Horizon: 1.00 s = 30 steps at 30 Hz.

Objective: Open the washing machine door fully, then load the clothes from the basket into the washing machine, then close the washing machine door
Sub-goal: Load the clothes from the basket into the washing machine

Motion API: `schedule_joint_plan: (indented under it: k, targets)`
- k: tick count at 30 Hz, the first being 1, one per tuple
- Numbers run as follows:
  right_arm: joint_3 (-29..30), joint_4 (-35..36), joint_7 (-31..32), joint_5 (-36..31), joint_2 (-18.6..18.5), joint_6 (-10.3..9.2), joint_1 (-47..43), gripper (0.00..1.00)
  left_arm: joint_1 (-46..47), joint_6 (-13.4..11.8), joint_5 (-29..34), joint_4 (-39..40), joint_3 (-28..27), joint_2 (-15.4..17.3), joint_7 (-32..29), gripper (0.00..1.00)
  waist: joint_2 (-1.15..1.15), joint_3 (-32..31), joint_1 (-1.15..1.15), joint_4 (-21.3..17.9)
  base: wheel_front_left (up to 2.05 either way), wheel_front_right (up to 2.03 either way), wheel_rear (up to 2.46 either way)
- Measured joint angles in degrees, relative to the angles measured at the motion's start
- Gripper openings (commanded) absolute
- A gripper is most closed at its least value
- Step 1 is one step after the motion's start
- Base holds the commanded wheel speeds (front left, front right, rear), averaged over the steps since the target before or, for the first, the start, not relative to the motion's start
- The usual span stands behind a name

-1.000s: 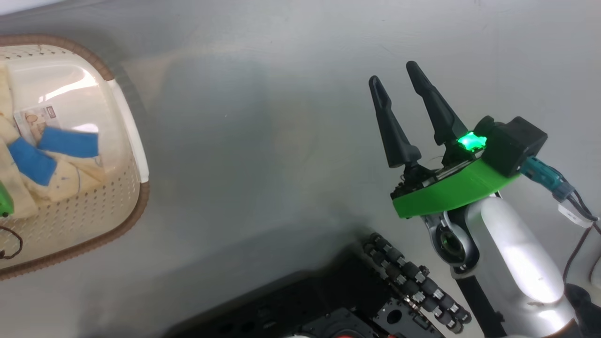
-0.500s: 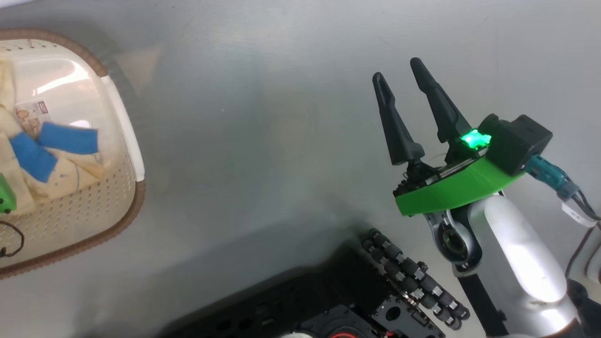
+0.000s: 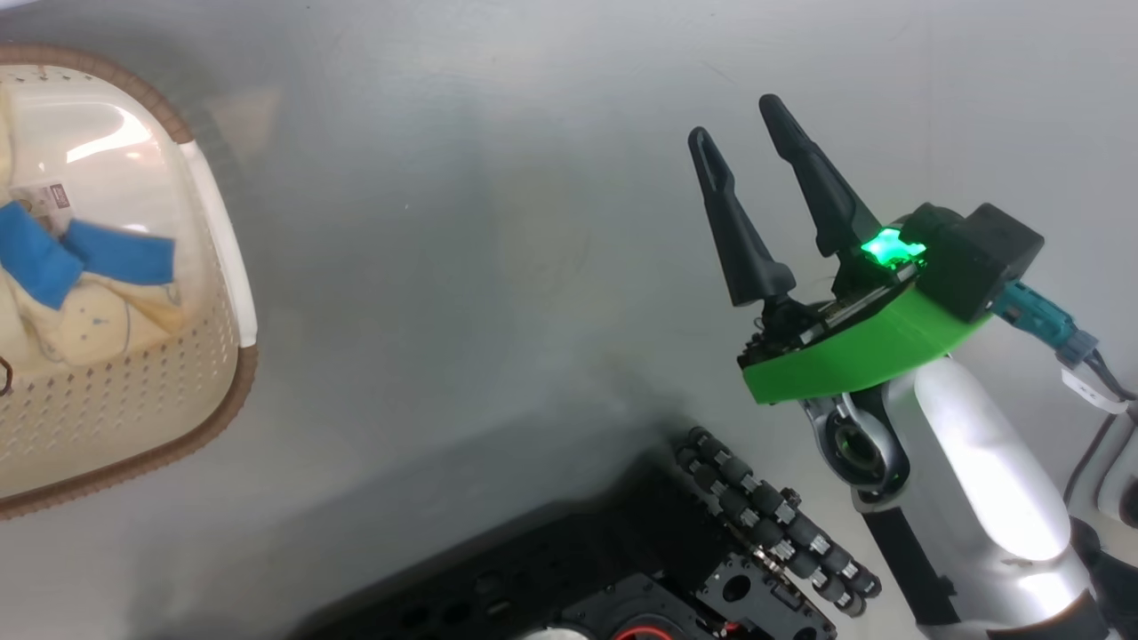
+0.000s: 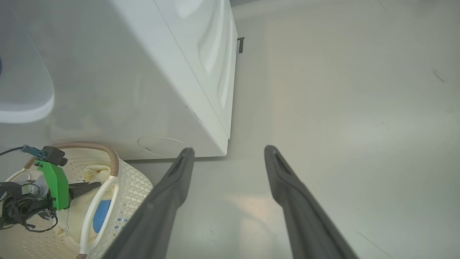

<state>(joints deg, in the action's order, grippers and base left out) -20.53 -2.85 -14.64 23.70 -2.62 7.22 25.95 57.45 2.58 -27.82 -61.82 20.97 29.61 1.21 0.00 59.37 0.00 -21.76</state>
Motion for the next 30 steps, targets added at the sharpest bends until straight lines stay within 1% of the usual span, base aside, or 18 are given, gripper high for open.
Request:
schedule_joint_plan:
  k: [2,4,8,12,15,23,30]
  targets:
    - [0.07,-0.01,0.0,0.0,0.0,0.0,0.33,1.0,0.34,0.49,0.0,-1.22,0.12,-0.33,0.66,0.22,0.0,-0.28,0.0,0.17,0.0,0.0,0.0]
    - [0.04,-0.18,0.0,0.0,0.0,0.0,0.32,1.0,0.86,0.78,0.0,-2.49,0.29,-0.92,1.25,0.18,0.0,-0.59,0.0,0.34,0.0,0.0,0.0]
    - [0.05,-0.31,0.0,0.0,0.0,0.0,0.32,1.0,1.6,1.48,-0.03,-4.94,0.59,-1.89,2.38,0.0,0.0,-1.4,0.0,0.69,0.0,0.0,0.0]
    - [0.16,-0.46,0.0,0.0,0.0,0.0,0.32,1.0,2.05,1.78,-0.1,-6.79,0.74,-2.55,3.23,0.0,0.0,-2.09,0.0,1.02,0.0,0.0,0.0]
    - [0.82,-0.73,0.0,-0.01,0.0,0.0,0.29,1.0,1.87,1.74,-0.54,-7.78,1.12,-3.83,4.16,0.0,0.0,-3.14,0.0,1.73,0.0,0.0,0.0]
    - [1.71,-1.1,0.0,-0.48,-0.02,0.0,0.26,1.0,0.74,1.8,-1.54,-8.98,1.22,-5.88,5.99,0.0,0.0,-6.09,0.0,3.62,0.0,0.0,0.0]
    - [2.18,-1.48,0.0,-0.62,-0.03,0.0,0.09,1.0,-0.98,2.5,-2.78,-9.76,1.2,-7.82,7.97,0.0,0.0,-8.73,0.0,5.24,0.0,0.0,0.0]
